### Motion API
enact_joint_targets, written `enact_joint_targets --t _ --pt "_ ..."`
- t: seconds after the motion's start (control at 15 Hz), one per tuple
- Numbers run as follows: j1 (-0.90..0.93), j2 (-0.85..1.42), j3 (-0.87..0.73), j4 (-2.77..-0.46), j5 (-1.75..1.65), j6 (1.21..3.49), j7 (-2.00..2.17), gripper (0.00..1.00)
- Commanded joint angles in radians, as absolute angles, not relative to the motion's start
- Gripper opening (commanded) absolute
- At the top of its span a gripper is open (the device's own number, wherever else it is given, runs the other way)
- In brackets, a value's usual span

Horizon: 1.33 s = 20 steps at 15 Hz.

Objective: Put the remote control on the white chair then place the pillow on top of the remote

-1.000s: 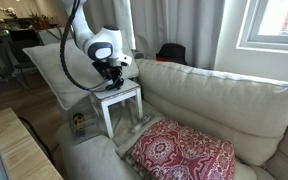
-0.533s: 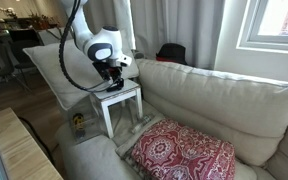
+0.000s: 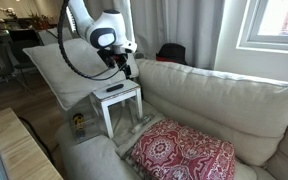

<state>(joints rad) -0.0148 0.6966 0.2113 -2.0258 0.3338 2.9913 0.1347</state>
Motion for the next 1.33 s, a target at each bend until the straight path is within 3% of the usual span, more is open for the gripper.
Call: enact_joint_targets --t 0.0,0.33,0.4,0.67,1.07,1.27 --pt "-0.008 0.499 0.203 -2.150 0.320 2.934 0.148 1.00" --pt "-0.074 0.265 0.350 -2.243 0.408 2.831 0.011 1.00" --pt "-0.013 0.375 0.271 -2.157 0.365 2.869 0.072 1.00" --pt "-0.002 0.344 0.267 -2.167 0.372 2.860 0.072 1.00" --pt "-0.225 0.329 0.604 -2.119 0.790 2.827 -0.295 1.00" --pt "-0.307 0.295 0.700 -2.107 0.931 2.780 -0.466 1.00"
